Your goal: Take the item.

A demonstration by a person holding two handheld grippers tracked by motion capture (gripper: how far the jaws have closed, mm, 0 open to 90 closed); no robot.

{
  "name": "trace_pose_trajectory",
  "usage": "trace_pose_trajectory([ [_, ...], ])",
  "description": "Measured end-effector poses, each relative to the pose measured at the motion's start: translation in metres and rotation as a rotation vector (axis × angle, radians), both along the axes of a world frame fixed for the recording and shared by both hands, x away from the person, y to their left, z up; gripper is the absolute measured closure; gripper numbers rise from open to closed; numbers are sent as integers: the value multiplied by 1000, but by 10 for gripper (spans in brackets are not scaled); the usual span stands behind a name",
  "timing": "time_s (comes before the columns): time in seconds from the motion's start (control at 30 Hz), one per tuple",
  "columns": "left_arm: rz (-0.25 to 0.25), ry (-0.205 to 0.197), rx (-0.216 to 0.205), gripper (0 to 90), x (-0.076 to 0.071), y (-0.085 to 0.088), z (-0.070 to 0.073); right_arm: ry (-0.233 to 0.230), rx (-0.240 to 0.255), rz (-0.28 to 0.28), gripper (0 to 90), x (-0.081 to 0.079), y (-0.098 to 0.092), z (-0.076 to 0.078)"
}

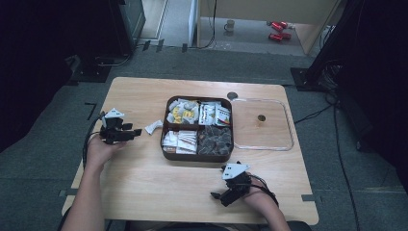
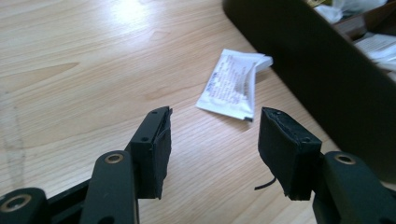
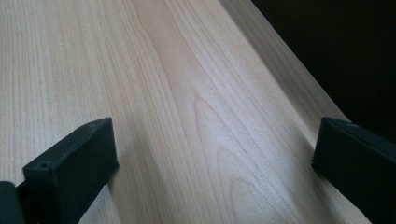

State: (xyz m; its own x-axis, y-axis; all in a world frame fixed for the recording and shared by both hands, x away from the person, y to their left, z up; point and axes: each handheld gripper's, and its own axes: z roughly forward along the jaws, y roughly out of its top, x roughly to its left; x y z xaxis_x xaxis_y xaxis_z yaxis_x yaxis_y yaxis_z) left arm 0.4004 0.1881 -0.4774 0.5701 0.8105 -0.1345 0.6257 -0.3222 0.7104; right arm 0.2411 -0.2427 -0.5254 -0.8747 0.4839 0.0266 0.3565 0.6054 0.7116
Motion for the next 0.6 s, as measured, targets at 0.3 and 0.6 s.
trace_pose_trajectory([
  [0.3,51,35,58,440,5,18,-15,-1,0,1,0,0,0,0],
  [0.6,80,40,97,433,7,30,-24,-1,0,0,0,0,0,0],
])
